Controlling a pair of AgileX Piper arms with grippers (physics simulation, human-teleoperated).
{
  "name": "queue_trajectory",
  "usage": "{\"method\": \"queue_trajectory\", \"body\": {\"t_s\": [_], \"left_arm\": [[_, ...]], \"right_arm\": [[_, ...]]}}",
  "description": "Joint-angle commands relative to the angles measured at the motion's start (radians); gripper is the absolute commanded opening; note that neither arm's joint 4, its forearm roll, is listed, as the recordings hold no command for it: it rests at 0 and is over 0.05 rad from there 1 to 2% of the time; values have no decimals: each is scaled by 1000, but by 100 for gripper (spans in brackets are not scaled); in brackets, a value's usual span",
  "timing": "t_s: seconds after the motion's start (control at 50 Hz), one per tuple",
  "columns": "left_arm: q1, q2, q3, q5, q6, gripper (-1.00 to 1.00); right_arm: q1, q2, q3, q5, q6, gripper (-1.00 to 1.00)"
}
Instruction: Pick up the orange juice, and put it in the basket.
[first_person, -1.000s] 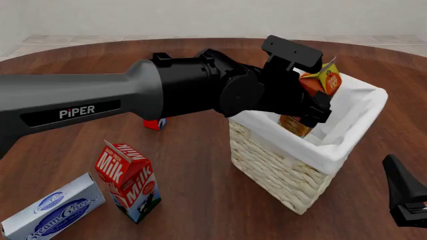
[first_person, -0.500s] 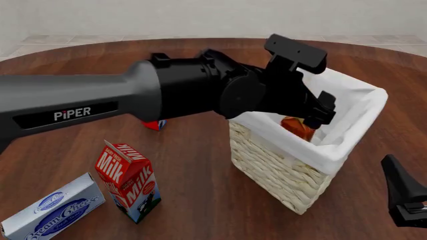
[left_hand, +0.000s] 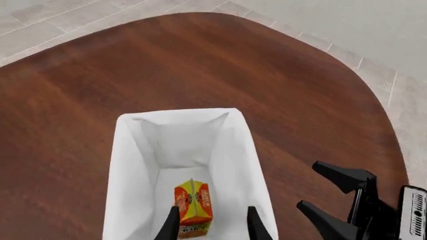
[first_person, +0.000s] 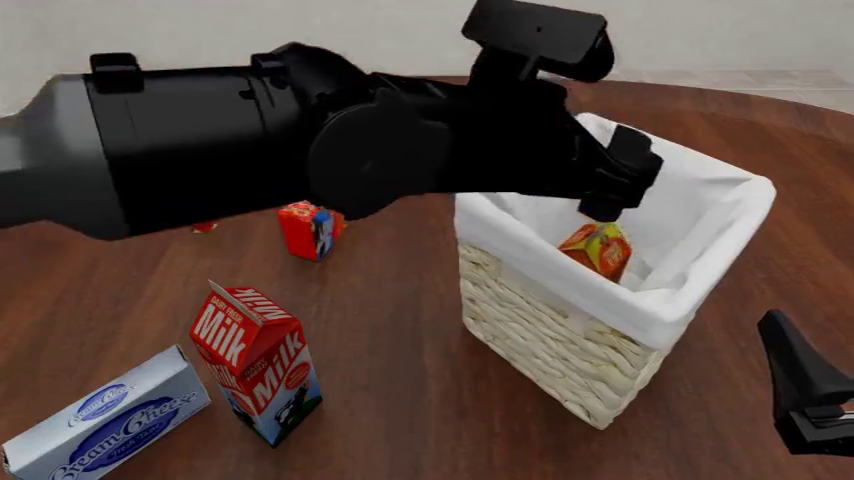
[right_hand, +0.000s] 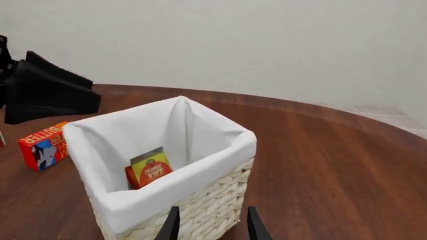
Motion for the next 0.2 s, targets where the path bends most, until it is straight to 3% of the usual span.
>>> {"method": "queue_trajectory", "body": {"t_s": [0.02, 0.2], "left_arm": [[11, -167, 119, -13, -18, 100], [16, -270, 216, -12, -24, 100]], "right_arm": [[2, -10, -3, 11, -5, 100], [2, -16, -6, 21, -11, 100]]}}
